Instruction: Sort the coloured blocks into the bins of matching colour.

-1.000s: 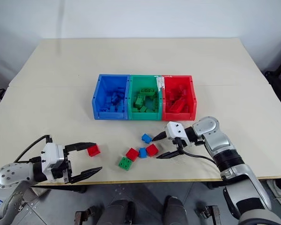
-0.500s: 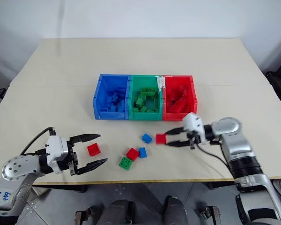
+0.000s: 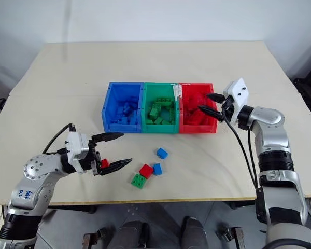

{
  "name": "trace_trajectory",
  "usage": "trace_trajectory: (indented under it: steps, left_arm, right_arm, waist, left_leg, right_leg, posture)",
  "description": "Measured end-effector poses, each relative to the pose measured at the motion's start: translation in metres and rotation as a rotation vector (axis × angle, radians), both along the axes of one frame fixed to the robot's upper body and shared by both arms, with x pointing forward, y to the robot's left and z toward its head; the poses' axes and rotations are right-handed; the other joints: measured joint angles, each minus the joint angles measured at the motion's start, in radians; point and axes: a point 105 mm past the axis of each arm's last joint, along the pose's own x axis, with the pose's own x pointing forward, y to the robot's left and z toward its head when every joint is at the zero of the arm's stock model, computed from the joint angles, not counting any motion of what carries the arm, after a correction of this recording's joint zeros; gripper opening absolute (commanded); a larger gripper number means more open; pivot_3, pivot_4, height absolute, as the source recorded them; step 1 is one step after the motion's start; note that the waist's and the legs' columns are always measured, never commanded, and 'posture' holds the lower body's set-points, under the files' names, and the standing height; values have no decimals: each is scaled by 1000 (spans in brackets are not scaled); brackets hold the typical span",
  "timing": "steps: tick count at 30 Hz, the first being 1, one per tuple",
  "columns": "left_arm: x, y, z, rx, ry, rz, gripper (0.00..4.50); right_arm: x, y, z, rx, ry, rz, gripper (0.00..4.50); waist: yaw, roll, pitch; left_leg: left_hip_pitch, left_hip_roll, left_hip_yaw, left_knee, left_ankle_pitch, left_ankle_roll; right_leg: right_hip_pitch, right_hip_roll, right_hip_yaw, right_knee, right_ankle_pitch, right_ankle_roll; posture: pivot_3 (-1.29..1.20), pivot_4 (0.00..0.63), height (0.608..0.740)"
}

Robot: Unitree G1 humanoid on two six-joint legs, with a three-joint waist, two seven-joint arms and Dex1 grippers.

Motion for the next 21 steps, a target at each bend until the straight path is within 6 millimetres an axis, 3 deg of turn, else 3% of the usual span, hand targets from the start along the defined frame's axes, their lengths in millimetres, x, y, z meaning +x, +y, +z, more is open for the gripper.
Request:
trace_trajectory:
  steps: [3, 9, 15, 18, 21]
  left_arm:
    - [0, 1, -3, 8, 10, -5, 4500]
    - [-6, 3, -10, 37, 49, -47, 4500]
    - [-1, -7, -14, 52, 55, -104, 4500]
    - [2, -6, -14, 55, 47, -97, 4500]
    - [3, -3, -15, 54, 35, -91, 4500]
  right_arm:
    - [-2, 1, 3, 3, -18, 14, 4481]
    - [-43, -7, 3, 28, -65, 149, 4481]
    - [-98, -36, -37, -139, 96, 213, 4481]
    - [-112, -50, -49, -188, 142, 204, 4481]
    - [-114, -47, -52, -193, 148, 217, 4481]
  waist:
    - [-2, 0, 0]
    - [6, 0, 0]
    - [24, 0, 0]
    - [20, 0, 0]
    - [7, 0, 0]
  left_leg:
    - [0, 0, 0, 0, 0, 0]
    - [-1, 0, -1, 0, -1, 1]
    - [1, -1, 1, 1, -1, 2]
    - [2, 0, 2, 1, -1, 1]
    - [2, 1, 3, 0, -1, 1]
  right_leg:
    - [0, 0, 0, 0, 0, 0]
    - [0, 0, -1, -1, 0, 0]
    - [1, 0, 0, -1, 0, 1]
    - [1, 0, 1, -1, 0, 1]
    - [1, 0, 1, 0, 0, 1]
  posture:
    - [0, 150, 740]
    - [0, 150, 740]
    - [0, 150, 740]
    - [0, 150, 740]
    - [0, 150, 740]
